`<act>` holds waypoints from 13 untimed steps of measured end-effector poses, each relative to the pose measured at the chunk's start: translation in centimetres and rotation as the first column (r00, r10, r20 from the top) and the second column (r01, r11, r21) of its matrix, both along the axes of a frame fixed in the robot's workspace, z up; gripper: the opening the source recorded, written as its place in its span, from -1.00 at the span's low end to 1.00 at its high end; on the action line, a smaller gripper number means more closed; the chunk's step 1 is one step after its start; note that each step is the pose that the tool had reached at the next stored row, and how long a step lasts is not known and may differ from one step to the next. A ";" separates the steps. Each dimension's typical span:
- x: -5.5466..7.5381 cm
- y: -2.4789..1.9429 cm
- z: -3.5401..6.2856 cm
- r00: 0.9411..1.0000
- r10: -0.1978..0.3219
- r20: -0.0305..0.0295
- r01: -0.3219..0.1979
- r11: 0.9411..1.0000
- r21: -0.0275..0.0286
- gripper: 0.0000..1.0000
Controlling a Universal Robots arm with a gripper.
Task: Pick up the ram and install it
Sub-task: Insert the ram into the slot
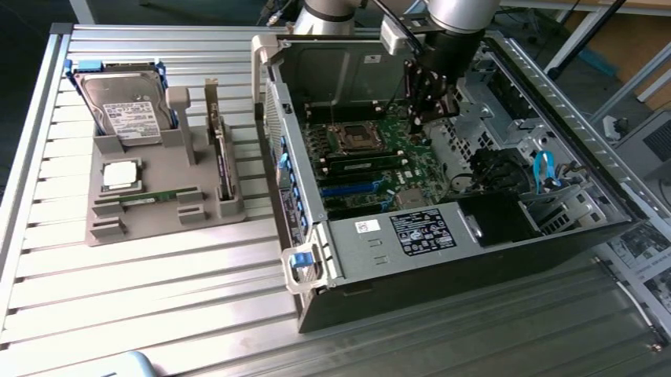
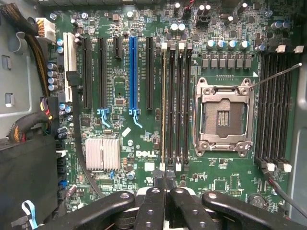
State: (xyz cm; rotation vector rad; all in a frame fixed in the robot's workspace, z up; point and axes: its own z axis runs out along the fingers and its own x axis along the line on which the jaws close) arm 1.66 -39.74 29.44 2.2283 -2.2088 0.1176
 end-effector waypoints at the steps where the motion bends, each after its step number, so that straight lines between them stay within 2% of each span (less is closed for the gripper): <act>1: 0.0 0.01 0.00 1.000 0.000 0.000 0.000 1.000 0.000 -0.79; 13: 0.7 0.04 -0.01 1.000 0.000 0.000 0.000 1.000 -0.004 -0.79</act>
